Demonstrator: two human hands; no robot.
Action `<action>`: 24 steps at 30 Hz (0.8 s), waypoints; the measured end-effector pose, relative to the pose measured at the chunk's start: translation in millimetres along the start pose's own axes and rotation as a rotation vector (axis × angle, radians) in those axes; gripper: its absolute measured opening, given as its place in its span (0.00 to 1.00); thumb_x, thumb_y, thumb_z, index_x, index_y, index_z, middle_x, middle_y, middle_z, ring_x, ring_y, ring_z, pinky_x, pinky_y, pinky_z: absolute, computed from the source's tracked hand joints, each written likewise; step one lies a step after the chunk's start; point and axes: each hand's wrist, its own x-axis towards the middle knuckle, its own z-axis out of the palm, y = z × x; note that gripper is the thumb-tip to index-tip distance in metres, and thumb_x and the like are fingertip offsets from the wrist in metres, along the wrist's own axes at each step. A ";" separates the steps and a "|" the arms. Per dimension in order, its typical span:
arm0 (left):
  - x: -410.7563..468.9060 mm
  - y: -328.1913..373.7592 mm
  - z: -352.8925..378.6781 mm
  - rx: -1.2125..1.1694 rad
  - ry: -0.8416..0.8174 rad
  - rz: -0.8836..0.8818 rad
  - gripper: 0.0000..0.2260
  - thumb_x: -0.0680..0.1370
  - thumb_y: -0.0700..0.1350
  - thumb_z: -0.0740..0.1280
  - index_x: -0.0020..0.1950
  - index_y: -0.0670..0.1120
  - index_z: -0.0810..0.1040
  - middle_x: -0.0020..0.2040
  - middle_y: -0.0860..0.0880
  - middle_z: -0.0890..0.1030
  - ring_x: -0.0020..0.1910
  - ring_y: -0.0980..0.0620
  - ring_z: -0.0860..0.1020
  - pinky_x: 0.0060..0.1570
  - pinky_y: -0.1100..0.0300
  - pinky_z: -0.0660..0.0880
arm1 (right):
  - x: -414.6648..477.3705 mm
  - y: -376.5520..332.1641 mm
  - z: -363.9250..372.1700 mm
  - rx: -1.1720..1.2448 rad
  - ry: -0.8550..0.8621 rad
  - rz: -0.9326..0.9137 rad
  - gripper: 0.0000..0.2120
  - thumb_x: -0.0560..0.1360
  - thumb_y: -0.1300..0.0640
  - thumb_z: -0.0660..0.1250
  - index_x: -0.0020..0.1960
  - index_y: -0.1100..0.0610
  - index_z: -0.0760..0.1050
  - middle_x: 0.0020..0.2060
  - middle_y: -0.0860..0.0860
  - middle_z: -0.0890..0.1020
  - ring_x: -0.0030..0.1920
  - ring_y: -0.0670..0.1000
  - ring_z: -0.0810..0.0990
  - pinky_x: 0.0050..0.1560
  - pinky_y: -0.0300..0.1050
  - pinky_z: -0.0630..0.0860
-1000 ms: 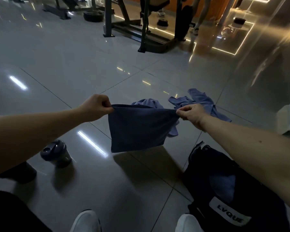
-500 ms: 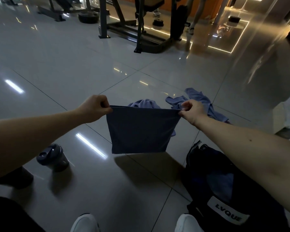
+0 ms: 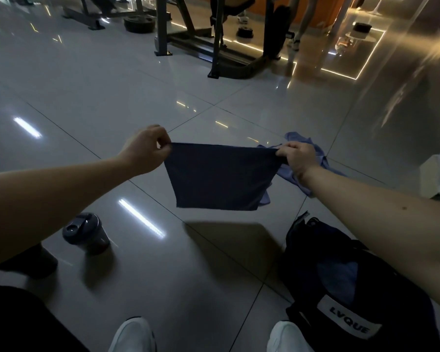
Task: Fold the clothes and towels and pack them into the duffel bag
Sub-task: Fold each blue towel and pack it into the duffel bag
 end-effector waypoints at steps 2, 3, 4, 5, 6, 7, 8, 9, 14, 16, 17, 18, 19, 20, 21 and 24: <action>-3.4 1.5 2.6 -0.089 -0.063 -0.065 0.03 0.75 0.41 0.66 0.45 0.45 0.79 0.43 0.48 0.80 0.43 0.47 0.78 0.45 0.49 0.77 | -1.9 0.9 -0.3 -0.111 -0.014 0.020 0.03 0.75 0.64 0.66 0.43 0.61 0.79 0.35 0.51 0.77 0.38 0.50 0.76 0.33 0.33 0.72; -4.1 2.9 3.6 -0.125 -0.095 -0.098 0.03 0.75 0.40 0.66 0.45 0.43 0.79 0.43 0.44 0.81 0.42 0.47 0.78 0.43 0.50 0.76 | -2.8 1.7 -0.6 -0.158 -0.024 0.034 0.05 0.75 0.64 0.65 0.47 0.63 0.80 0.34 0.51 0.76 0.34 0.47 0.74 0.31 0.31 0.70; -3.9 4.8 4.4 -0.162 -0.109 -0.127 0.04 0.76 0.40 0.66 0.44 0.41 0.79 0.42 0.41 0.81 0.40 0.46 0.77 0.41 0.51 0.75 | -2.2 3.5 -1.0 -0.184 -0.034 0.039 0.08 0.75 0.64 0.65 0.51 0.66 0.80 0.35 0.52 0.75 0.32 0.45 0.72 0.29 0.31 0.69; -3.6 6.5 5.3 -0.201 -0.108 -0.162 0.04 0.76 0.40 0.66 0.44 0.40 0.78 0.42 0.38 0.80 0.39 0.47 0.77 0.40 0.52 0.75 | -1.3 6.6 -1.2 -0.196 -0.042 0.036 0.11 0.76 0.64 0.64 0.53 0.70 0.79 0.37 0.54 0.75 0.31 0.44 0.71 0.28 0.30 0.68; -3.2 7.8 6.3 -0.245 -0.101 -0.192 0.05 0.76 0.40 0.66 0.44 0.39 0.78 0.42 0.38 0.80 0.39 0.47 0.77 0.41 0.51 0.76 | -1.1 9.2 -1.0 -0.202 -0.047 0.041 0.12 0.76 0.65 0.63 0.55 0.72 0.77 0.40 0.56 0.76 0.30 0.44 0.70 0.28 0.31 0.68; -2.9 8.1 8.0 -0.278 -0.102 -0.221 0.05 0.77 0.40 0.66 0.44 0.39 0.78 0.42 0.38 0.80 0.39 0.47 0.78 0.42 0.49 0.78 | -2.4 12.0 0.5 -0.197 -0.048 0.047 0.13 0.76 0.64 0.63 0.55 0.73 0.77 0.41 0.59 0.76 0.32 0.46 0.71 0.30 0.32 0.70; -2.3 5.7 11.6 -0.298 -0.108 -0.242 0.04 0.77 0.40 0.67 0.45 0.40 0.79 0.42 0.40 0.81 0.40 0.47 0.79 0.44 0.48 0.79 | -4.0 15.7 1.8 -0.170 -0.045 0.048 0.14 0.75 0.64 0.63 0.54 0.73 0.76 0.43 0.64 0.77 0.34 0.48 0.72 0.35 0.37 0.72; -3.0 4.2 14.4 -0.292 -0.121 -0.256 0.04 0.77 0.41 0.67 0.45 0.41 0.79 0.42 0.42 0.81 0.40 0.47 0.80 0.45 0.49 0.80 | -5.3 19.7 2.8 -0.127 -0.038 0.050 0.15 0.73 0.63 0.64 0.53 0.74 0.77 0.45 0.67 0.79 0.39 0.51 0.74 0.40 0.42 0.72; -2.2 -9.6 21.2 -0.250 -0.187 -0.269 0.03 0.78 0.46 0.71 0.47 0.47 0.80 0.42 0.46 0.84 0.42 0.47 0.83 0.51 0.45 0.82 | 0.9 29.5 4.7 0.009 -0.049 0.111 0.04 0.73 0.60 0.71 0.40 0.56 0.81 0.40 0.54 0.82 0.46 0.55 0.80 0.53 0.52 0.79; 0.3 -10.0 18.5 -0.267 -0.158 -0.287 0.03 0.78 0.46 0.71 0.46 0.47 0.80 0.41 0.46 0.84 0.42 0.47 0.83 0.52 0.45 0.81 | 3.7 28.0 4.0 0.075 -0.045 0.125 0.06 0.76 0.58 0.72 0.40 0.54 0.81 0.41 0.53 0.83 0.47 0.54 0.81 0.57 0.53 0.81; 1.6 -8.8 16.6 -0.269 -0.141 -0.287 0.03 0.78 0.45 0.71 0.46 0.47 0.80 0.41 0.46 0.84 0.43 0.46 0.83 0.51 0.46 0.81 | 4.6 27.1 3.4 0.103 -0.049 0.121 0.06 0.77 0.57 0.72 0.41 0.54 0.81 0.43 0.53 0.84 0.48 0.54 0.82 0.58 0.54 0.81; 2.9 -7.3 14.7 -0.273 -0.127 -0.279 0.03 0.78 0.45 0.71 0.47 0.47 0.80 0.42 0.47 0.83 0.44 0.46 0.83 0.50 0.48 0.81 | 4.7 25.3 2.8 0.116 -0.061 0.115 0.05 0.77 0.56 0.72 0.42 0.54 0.81 0.44 0.54 0.84 0.50 0.55 0.82 0.59 0.55 0.81; 2.9 -2.9 12.1 -0.282 -0.118 -0.275 0.03 0.78 0.44 0.71 0.47 0.45 0.80 0.42 0.47 0.83 0.46 0.45 0.82 0.50 0.50 0.80 | 4.7 24.0 2.2 0.129 -0.072 0.108 0.05 0.77 0.55 0.72 0.44 0.54 0.81 0.46 0.54 0.84 0.52 0.57 0.82 0.59 0.55 0.81; 3.2 -0.6 10.6 -0.310 -0.110 -0.274 0.02 0.78 0.43 0.70 0.47 0.44 0.80 0.43 0.46 0.83 0.47 0.44 0.82 0.50 0.50 0.79 | 2.3 21.0 1.0 0.138 -0.081 0.106 0.05 0.77 0.55 0.72 0.45 0.55 0.81 0.47 0.55 0.84 0.53 0.57 0.82 0.58 0.55 0.81; 2.5 1.8 8.2 -0.348 -0.105 -0.277 0.02 0.77 0.41 0.70 0.46 0.44 0.80 0.43 0.45 0.83 0.48 0.43 0.82 0.52 0.48 0.79 | 0.2 18.6 -0.5 0.153 -0.090 0.105 0.05 0.78 0.55 0.71 0.45 0.55 0.81 0.47 0.55 0.83 0.53 0.57 0.82 0.57 0.54 0.81; -2.3 3.8 -0.7 -0.417 -0.183 -0.226 0.04 0.73 0.42 0.68 0.45 0.44 0.81 0.45 0.44 0.84 0.49 0.42 0.82 0.55 0.42 0.79 | -11.4 12.8 -5.9 0.184 -0.155 0.081 0.06 0.79 0.57 0.69 0.45 0.58 0.80 0.43 0.55 0.81 0.45 0.53 0.79 0.48 0.47 0.80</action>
